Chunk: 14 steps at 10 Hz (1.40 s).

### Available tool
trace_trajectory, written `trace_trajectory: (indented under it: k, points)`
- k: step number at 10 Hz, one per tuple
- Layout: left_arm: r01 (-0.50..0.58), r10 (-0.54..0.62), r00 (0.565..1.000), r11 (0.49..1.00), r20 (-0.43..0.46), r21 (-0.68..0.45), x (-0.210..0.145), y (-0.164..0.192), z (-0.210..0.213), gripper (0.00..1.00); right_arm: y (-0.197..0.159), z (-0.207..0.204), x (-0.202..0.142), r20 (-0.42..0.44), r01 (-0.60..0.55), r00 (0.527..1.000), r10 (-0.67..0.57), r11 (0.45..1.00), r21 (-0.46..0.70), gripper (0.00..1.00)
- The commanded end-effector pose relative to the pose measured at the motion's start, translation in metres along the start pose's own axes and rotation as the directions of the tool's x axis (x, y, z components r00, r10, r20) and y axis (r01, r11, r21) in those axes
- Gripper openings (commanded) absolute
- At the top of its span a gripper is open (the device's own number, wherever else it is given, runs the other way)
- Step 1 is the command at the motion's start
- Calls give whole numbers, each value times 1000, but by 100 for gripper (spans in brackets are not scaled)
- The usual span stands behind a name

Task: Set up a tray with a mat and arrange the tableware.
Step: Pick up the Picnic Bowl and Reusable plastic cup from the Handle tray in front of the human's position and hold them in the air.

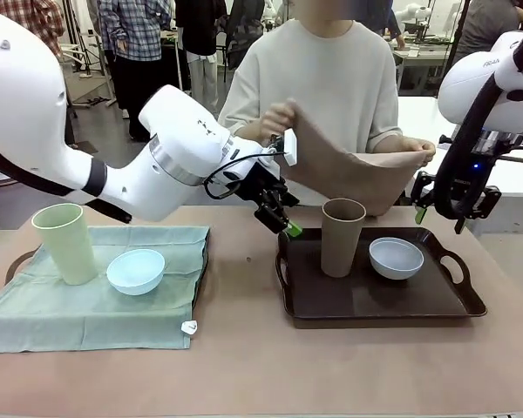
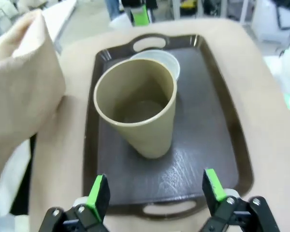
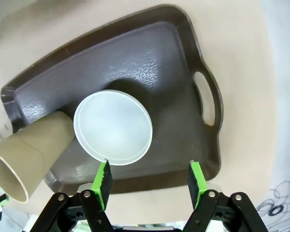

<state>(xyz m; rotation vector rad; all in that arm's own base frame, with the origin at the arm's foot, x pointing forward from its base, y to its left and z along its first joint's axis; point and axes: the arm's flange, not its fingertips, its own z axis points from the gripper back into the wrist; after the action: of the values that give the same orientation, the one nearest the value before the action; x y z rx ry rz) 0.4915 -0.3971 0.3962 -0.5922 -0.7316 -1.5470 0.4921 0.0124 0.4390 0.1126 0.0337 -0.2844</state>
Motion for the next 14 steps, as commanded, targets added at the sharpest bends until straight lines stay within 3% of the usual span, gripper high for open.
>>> trace_trajectory:
  k: [1,4,6,8,14]
  points:
    - [-64,69,994,996,85,-54,-18,3,-4,100,1,-2,10,-17,8,1000,-8,1000,13,81]
    - [-91,117,974,986,192,-139,-21,5,-5,100,-2,-1,9,-16,-14,1000,15,999,48,81]
    - [-28,68,968,986,241,-166,-19,0,-4,100,-6,0,6,-11,-23,1000,24,997,78,81]
    - [-79,108,977,984,182,-159,-12,3,-8,100,-3,-2,7,-9,3,1000,-3,1000,23,81]
    - [-79,108,977,984,182,-159,-12,3,-8,100,-3,-2,7,-9,3,1000,-3,1000,23,81]
